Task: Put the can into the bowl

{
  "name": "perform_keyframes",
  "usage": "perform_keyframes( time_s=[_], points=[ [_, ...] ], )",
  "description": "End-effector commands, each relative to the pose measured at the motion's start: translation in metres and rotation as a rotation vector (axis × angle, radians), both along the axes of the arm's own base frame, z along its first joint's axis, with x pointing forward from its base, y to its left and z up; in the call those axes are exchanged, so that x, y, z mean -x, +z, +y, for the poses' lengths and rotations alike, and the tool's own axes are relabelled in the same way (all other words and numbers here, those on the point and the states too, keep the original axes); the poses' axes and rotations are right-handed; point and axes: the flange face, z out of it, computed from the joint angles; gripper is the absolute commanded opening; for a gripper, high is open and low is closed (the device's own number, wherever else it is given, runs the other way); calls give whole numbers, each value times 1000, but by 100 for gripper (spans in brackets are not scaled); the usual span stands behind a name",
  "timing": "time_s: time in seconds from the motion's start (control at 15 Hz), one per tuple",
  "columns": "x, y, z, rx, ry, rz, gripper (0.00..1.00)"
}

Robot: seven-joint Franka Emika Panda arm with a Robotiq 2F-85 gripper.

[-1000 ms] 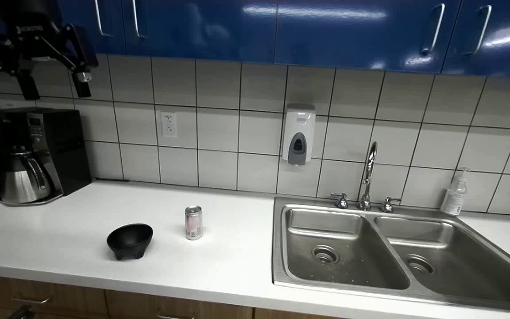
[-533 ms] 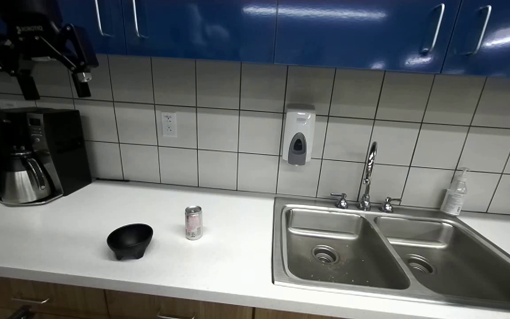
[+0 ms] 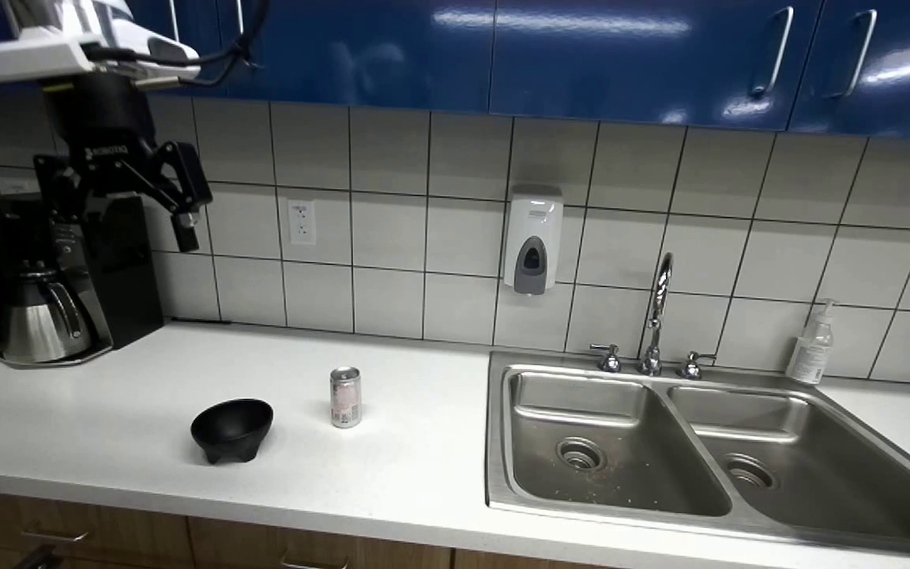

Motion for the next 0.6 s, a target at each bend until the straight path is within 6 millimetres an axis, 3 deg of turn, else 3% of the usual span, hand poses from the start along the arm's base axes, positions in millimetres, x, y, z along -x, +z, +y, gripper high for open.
perform_keyframes(
  time_s=[0.0, 0.53],
  points=[
    [-30, -46, -16, 23, 18, 25, 100],
    [-94, -141, -42, -37, -18, 66, 100]
  ],
)
